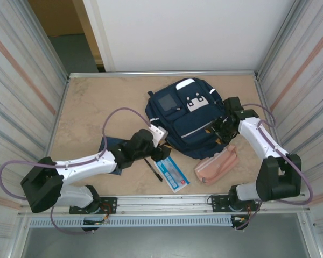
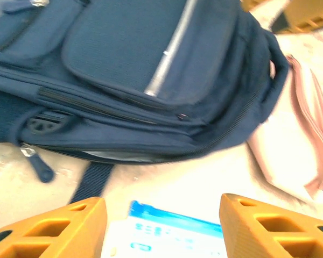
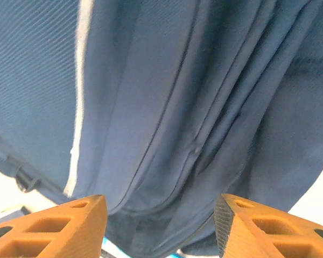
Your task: Pack the student bag
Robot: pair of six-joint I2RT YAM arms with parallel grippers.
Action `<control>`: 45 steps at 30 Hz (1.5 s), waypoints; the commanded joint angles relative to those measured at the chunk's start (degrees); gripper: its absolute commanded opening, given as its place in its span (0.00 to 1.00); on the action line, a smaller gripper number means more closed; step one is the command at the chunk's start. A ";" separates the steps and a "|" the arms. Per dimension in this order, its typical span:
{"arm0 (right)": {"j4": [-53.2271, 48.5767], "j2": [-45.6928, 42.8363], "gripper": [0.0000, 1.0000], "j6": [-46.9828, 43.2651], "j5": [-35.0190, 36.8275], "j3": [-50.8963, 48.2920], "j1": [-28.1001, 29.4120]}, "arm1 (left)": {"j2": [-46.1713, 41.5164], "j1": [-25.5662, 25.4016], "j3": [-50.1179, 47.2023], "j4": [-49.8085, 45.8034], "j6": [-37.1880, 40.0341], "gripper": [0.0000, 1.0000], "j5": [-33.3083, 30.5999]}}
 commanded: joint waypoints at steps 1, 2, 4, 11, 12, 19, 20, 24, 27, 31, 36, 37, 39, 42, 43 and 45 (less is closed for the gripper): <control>0.87 3.72 0.55 -5.54 2.95 0.68 -1.46 | -1.59 -1.15 0.69 -4.38 -0.29 0.57 -3.31; 1.20 4.56 0.55 -6.36 5.22 1.19 -1.70 | -1.75 -1.25 0.01 -4.21 -1.52 0.57 -3.40; 3.78 5.98 0.55 -7.57 8.37 1.36 -2.04 | -2.43 -1.25 -1.30 -4.03 -3.54 0.57 -3.34; 13.13 11.38 0.46 -7.92 -2.19 3.38 -1.24 | -7.77 -1.58 -6.15 -4.17 -6.29 0.57 -5.56; 12.94 11.70 0.45 -7.92 -2.00 4.34 -0.67 | -8.47 -1.52 -6.59 -4.55 -6.45 0.57 -5.81; 12.21 14.74 0.36 -4.28 -7.57 7.15 4.05 | -14.35 -1.05 -9.81 -6.53 -7.24 0.58 -8.34; 12.48 14.68 0.35 -3.24 -8.54 7.24 5.95 | -15.11 -0.50 -10.21 -6.73 -8.01 0.59 -8.28; 13.23 15.26 0.36 1.03 -10.59 7.92 13.91 | -17.21 4.84 -10.37 -10.70 -14.83 0.67 -6.49; 11.84 15.31 0.41 2.83 -10.75 8.79 17.20 | -18.37 10.75 -10.14 -13.30 -17.80 0.67 -2.31; 6.53 13.18 0.47 1.68 -9.69 9.43 14.47 | -19.66 16.34 -9.23 -14.50 -17.70 0.67 1.05; 6.45 13.25 0.49 1.52 -8.46 7.54 7.52 | -18.19 17.03 -6.74 -14.76 -12.98 0.67 -0.77; 7.22 14.51 0.49 1.97 -9.33 7.69 6.63 | -17.37 17.03 -5.87 -15.29 -12.60 0.67 -0.42; 9.53 17.33 0.47 2.57 -12.09 8.82 6.03 | -16.02 17.03 -4.76 -16.43 -12.56 0.67 0.25; 11.77 21.30 0.45 2.91 -13.15 12.39 6.70 | -14.60 17.03 -4.30 -16.95 -13.15 0.66 0.97; 11.99 22.47 0.44 2.69 -12.91 13.74 6.90 | -14.39 17.03 -4.46 -16.72 -13.51 0.66 0.97; 12.60 24.71 0.43 2.22 -12.12 15.71 7.02 | -13.93 17.01 -4.57 -16.26 -13.53 0.66 0.89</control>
